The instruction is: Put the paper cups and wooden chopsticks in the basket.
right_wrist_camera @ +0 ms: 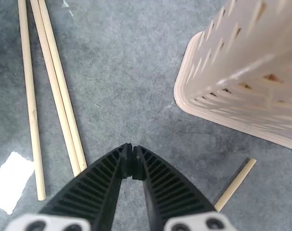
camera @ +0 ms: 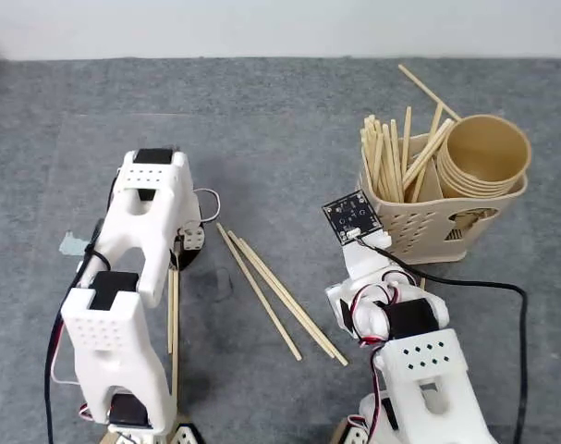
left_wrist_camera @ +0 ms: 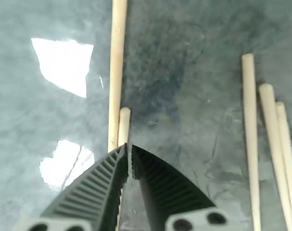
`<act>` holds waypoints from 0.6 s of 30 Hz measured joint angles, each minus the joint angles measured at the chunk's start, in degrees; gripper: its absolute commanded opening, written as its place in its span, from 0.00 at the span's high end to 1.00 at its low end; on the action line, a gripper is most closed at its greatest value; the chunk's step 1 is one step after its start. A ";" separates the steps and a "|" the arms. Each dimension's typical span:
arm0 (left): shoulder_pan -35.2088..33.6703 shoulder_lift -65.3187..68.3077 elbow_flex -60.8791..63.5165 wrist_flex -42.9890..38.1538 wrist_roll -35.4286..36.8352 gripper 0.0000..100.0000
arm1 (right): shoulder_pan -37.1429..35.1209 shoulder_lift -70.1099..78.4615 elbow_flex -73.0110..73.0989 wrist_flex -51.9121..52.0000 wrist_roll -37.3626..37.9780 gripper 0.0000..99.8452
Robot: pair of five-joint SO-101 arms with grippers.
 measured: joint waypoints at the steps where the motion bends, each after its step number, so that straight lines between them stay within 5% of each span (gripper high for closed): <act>1: 0.00 0.00 -0.44 0.18 0.00 0.99 | 0.00 0.00 0.00 0.00 0.00 0.99; 18: 0.00 -5.63 -0.79 4.22 -9.85 0.98 | 0.00 0.00 0.00 0.00 0.00 0.99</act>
